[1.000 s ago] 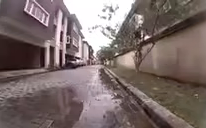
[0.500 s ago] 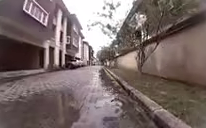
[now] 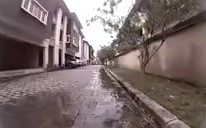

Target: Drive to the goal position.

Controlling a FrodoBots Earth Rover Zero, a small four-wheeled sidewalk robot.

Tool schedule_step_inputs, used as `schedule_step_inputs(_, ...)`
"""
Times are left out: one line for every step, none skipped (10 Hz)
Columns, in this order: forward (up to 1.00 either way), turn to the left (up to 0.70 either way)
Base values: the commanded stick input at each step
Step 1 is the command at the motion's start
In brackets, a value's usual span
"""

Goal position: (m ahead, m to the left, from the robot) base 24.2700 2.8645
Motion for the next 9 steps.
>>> schedule_step_inputs(0.50, 0.00)
schedule_step_inputs(0.50, 0.00)
schedule_step_inputs(0.50, 0.00)
schedule_step_inputs(0.50, 0.00)
schedule_step_inputs(0.50, 0.00)
schedule_step_inputs(0.50, 0.00)
schedule_step_inputs(0.50, 0.00)
schedule_step_inputs(0.50, 0.00)
schedule_step_inputs(0.50, 0.00)
